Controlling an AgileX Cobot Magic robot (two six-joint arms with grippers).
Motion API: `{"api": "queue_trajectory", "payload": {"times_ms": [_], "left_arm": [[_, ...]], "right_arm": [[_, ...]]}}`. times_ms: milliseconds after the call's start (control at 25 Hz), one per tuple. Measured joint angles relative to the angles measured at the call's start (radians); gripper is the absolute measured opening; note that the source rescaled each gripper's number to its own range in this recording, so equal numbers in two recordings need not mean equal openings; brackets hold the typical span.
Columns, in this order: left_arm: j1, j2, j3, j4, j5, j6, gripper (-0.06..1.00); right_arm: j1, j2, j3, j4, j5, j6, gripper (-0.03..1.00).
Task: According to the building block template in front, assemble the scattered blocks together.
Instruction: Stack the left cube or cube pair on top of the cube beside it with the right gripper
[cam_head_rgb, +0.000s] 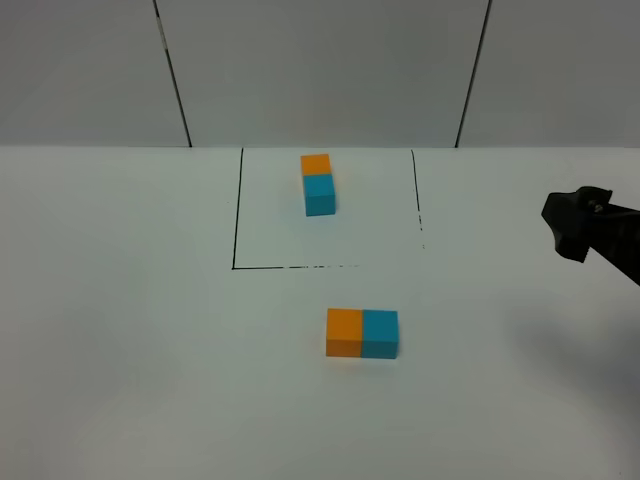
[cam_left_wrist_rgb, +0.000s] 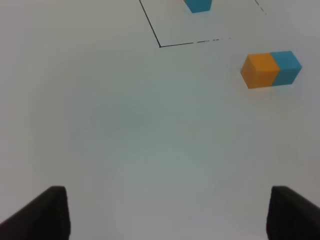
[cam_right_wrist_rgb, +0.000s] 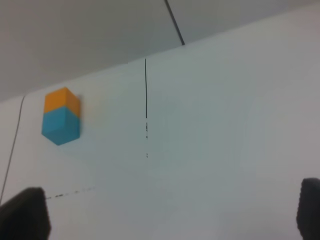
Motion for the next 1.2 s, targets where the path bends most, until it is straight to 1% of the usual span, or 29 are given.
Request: {"api": "queue_trajectory", "payload": {"times_ms": [80, 200, 280, 400, 440, 600, 680, 800, 920, 1000, 1080, 1200], "left_arm": [[0.0, 0.0, 0.0, 0.0, 0.0, 0.0, 0.67], [0.0, 0.0, 0.0, 0.0, 0.0, 0.0, 0.67], [0.0, 0.0, 0.0, 0.0, 0.0, 0.0, 0.67], [0.0, 0.0, 0.0, 0.0, 0.0, 0.0, 0.67], [0.0, 0.0, 0.0, 0.0, 0.0, 0.0, 0.67], [0.0, 0.0, 0.0, 0.0, 0.0, 0.0, 0.67], [0.0, 0.0, 0.0, 0.0, 0.0, 0.0, 0.67], [0.0, 0.0, 0.0, 0.0, 0.0, 0.0, 0.67], [0.0, 0.0, 0.0, 0.0, 0.0, 0.0, 0.67], [0.0, 0.0, 0.0, 0.0, 0.0, 0.0, 0.67], [0.0, 0.0, 0.0, 0.0, 0.0, 0.0, 0.67], [0.0, 0.0, 0.0, 0.0, 0.0, 0.0, 0.67]], "right_arm": [[-0.002, -0.023, 0.026, -0.009, -0.018, 0.004, 1.0], [-0.003, -0.031, 0.023, -0.031, -0.012, 0.006, 1.0], [-0.003, -0.024, 0.002, -0.057, 0.033, -0.005, 1.0], [-0.002, 0.016, -0.076, -0.114, 0.15, -0.06, 1.0], [0.005, 0.035, -0.114, -0.14, 0.202, -0.097, 1.0], [0.076, 0.166, -0.299, -0.213, 0.435, -0.311, 1.0], [0.123, 0.263, -0.402, -0.218, 0.56, -0.422, 1.0], [0.189, 0.425, -0.569, -0.218, 0.736, -0.622, 1.0], [0.248, 0.588, -0.713, -0.202, 0.872, -0.816, 1.0], [0.283, 0.69, -0.796, -0.163, 0.928, -0.923, 1.0], [0.311, 0.771, -0.876, -0.117, 0.962, -1.02, 1.0], [0.352, 0.866, -0.957, -0.067, 0.989, -1.109, 1.0]]}}
